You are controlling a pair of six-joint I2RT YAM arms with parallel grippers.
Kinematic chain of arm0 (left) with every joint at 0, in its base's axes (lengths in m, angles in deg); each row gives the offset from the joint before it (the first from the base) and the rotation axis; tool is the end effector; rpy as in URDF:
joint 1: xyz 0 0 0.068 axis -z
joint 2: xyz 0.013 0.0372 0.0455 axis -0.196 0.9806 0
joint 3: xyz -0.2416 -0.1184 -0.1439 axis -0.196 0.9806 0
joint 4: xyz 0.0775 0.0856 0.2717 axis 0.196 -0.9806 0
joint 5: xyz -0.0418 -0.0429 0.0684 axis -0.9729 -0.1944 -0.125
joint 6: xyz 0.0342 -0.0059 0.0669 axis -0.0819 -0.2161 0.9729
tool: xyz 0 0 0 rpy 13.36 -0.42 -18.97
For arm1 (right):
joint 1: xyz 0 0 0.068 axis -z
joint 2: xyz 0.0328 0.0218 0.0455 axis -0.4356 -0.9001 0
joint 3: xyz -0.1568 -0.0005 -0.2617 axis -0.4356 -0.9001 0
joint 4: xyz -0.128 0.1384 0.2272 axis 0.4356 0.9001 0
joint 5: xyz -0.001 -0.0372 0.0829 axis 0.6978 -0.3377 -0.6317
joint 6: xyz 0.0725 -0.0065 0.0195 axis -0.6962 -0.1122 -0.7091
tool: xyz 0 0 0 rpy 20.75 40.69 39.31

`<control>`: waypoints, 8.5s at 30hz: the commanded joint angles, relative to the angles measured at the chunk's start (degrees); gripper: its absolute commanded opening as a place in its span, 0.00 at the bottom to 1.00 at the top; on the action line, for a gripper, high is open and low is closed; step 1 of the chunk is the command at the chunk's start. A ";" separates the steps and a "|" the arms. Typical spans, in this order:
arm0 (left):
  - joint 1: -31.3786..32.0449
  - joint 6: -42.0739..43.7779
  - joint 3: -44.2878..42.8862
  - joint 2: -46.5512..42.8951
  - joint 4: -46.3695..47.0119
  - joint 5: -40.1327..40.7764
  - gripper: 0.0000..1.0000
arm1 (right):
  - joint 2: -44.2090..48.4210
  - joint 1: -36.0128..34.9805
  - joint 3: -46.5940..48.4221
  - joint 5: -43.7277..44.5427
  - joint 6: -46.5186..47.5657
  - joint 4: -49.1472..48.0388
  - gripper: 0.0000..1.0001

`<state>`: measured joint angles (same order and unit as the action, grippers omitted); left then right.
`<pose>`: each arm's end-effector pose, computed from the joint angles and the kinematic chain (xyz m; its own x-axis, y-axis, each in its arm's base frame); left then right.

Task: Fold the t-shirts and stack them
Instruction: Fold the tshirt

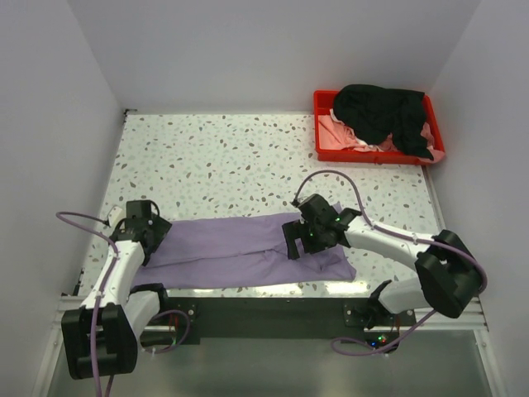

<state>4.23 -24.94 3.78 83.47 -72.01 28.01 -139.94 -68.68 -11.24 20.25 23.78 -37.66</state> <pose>0.1828 0.0411 0.1567 -0.2837 -0.8341 -0.4730 -0.8670 0.4339 -0.2452 0.2067 0.1974 0.1680 -0.8861 -0.2469 -0.3923 -0.3591 0.9008 0.2443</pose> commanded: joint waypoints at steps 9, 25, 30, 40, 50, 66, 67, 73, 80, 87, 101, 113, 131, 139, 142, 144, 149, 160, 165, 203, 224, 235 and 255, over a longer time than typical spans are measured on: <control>-0.14 0.42 -0.02 -1.52 0.78 2.19 1.00 | 1.06 -0.22 -3.48 -10.19 4.08 -6.22 0.99; -0.14 -0.64 -0.63 -2.23 -1.16 3.33 1.00 | 5.47 -4.08 -7.78 -21.98 1.35 -12.72 0.99; -0.14 -0.90 -0.63 -2.23 -1.25 3.59 1.00 | 4.76 -8.73 -8.57 -21.54 -0.84 -14.83 0.99; -0.14 -0.81 -0.90 -2.32 -1.24 3.68 1.00 | 4.49 -20.86 -6.29 -9.77 0.03 -10.09 0.99; -0.22 -0.20 -3.09 -3.63 -2.30 1.67 1.00 | 13.17 -25.44 -3.48 6.19 -7.76 -3.77 0.99; 17.35 10.70 -5.56 2.24 10.27 -23.82 1.00 | 8.03 -3.39 -5.50 7.21 -17.20 3.55 0.99; 17.96 11.22 -5.12 3.39 10.27 -24.09 1.00 | 4.79 -2.77 -4.19 6.76 -16.32 3.19 0.99; 18.06 14.21 -3.18 7.61 9.48 -20.76 1.00 | -9.10 2.06 4.42 5.27 -8.86 -1.65 0.99; 18.06 12.02 -2.13 9.20 10.70 -18.47 1.00 | -27.65 7.33 23.31 5.53 -1.74 -1.21 0.99; 18.84 13.07 -1.16 14.38 12.82 -20.40 1.00 | -51.11 11.03 52.13 3.86 7.33 10.72 0.99; 30.18 7.89 -7.57 26.24 21.96 -24.10 1.00 | -81.37 16.48 101.47 -8.17 8.83 16.65 0.99; 45.38 1.92 -17.68 38.64 22.93 -24.36 1.00 | -86.56 19.47 103.93 -16.45 -2.86 -4.35 0.99; 52.51 -3.18 -18.66 11.50 -0.09 -5.21 1.00 | -61.73 19.82 101.49 -12.42 5.39 2.10 0.99; 52.42 -10.83 -9.44 -3.80 -9.50 -0.36 1.00 | -35.25 13.77 62.43 -0.73 5.22 4.34 0.99; 52.42 -12.41 -7.50 -5.74 -10.74 0.08 1.00 | -28.04 7.62 51.15 5.96 4.69 0.48 0.99; 52.42 -12.94 -6.61 -5.39 -11.52 -0.19 1.00 | -27.23 5.16 48.74 6.58 2.42 0.55 0.99; 52.42 -11.98 -6.43 -3.99 -12.75 -0.63 1.00 | -31.97 1.90 45.92 5.71 -0.67 1.43 0.99; 52.42 -9.69 -5.91 -2.76 -10.39 -1.41 1.00 | -40.94 -0.30 44.16 3.94 -1.90 2.13 0.99; 52.34 -8.63 -5.91 -1.26 -9.68 -2.30 1.00 | -44.10 1.01 45.39 7.11 -0.85 4.77 0.99; 52.42 -2.66 6.31 1.46 5.69 -23.56 0.02 | -27.95 5.59 41.56 3.16 5.05 2.66 0.99; 52.60 -7.32 10.53 -11.11 -3.70 -28.31 0.00 | 6.43 -21.92 -1.80 0.52 -16.75 4.78 0.95; 52.51 -7.75 10.62 -11.90 -3.88 -28.57 0.00 | 0.73 -27.99 -1.81 2.19 -20.01 -0.51 0.60; 52.60 -6.70 9.31 -10.66 -4.85 -27.09 0.00 | -0.61 -28.87 -4.18 6.49 -20.36 -4.38 0.00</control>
<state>56.71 -31.67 14.27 72.66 -74.20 0.79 -142.91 -97.09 -14.76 23.22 3.72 -41.15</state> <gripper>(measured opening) 0.031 0.015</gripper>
